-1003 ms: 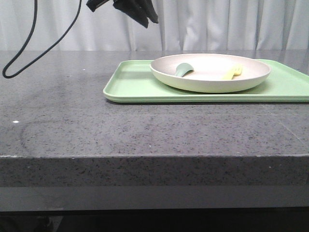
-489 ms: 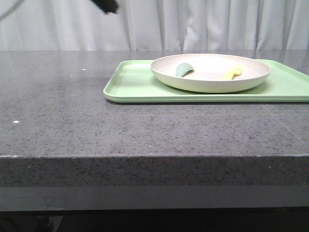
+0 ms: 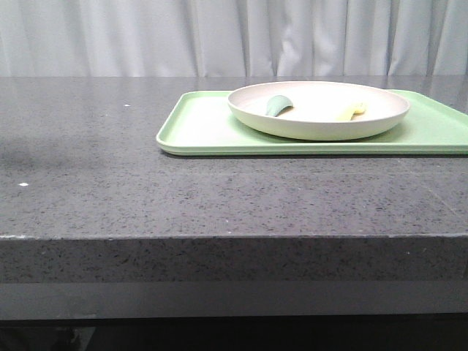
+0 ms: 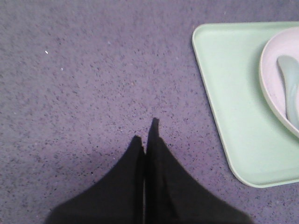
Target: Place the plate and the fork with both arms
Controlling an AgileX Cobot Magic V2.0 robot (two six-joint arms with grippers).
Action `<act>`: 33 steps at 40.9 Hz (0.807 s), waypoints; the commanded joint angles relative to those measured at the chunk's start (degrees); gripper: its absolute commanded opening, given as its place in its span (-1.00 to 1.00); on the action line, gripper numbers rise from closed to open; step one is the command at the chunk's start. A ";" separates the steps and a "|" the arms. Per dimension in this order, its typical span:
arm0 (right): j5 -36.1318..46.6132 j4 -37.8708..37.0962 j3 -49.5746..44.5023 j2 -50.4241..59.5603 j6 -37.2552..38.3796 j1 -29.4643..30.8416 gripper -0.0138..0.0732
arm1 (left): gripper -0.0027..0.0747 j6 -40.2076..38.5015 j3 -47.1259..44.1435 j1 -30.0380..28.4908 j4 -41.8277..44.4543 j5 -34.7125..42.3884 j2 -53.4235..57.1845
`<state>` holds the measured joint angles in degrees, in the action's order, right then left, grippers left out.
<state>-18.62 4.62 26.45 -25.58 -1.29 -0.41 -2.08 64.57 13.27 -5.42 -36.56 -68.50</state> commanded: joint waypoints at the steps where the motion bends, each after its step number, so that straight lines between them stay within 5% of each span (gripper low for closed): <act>1: 4.21 -0.43 2.08 -0.68 -0.50 0.12 0.75 | -0.98 0.27 -7.12 -0.19 0.07 12.52 9.88; 8: 4.21 -0.43 2.08 -0.68 -0.50 0.12 0.75 | -0.98 0.39 -21.04 -0.19 0.19 21.04 24.09; 15: 4.22 -0.38 2.08 -0.76 -0.50 0.12 0.75 | -0.98 0.63 -31.39 -0.19 2.36 21.09 38.60; 27: -0.01 9.96 10.61 -14.09 -0.50 -0.26 0.75 | -0.98 0.63 -37.40 -0.19 2.36 21.06 50.63; 33: -6.19 12.90 20.25 -26.20 -0.55 -5.39 0.75 | -0.98 0.63 -37.52 -0.19 2.36 21.06 50.63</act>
<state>-25.49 15.04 40.31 -46.55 -1.29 -3.30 -1.72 25.62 13.27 -2.97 -20.30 -17.42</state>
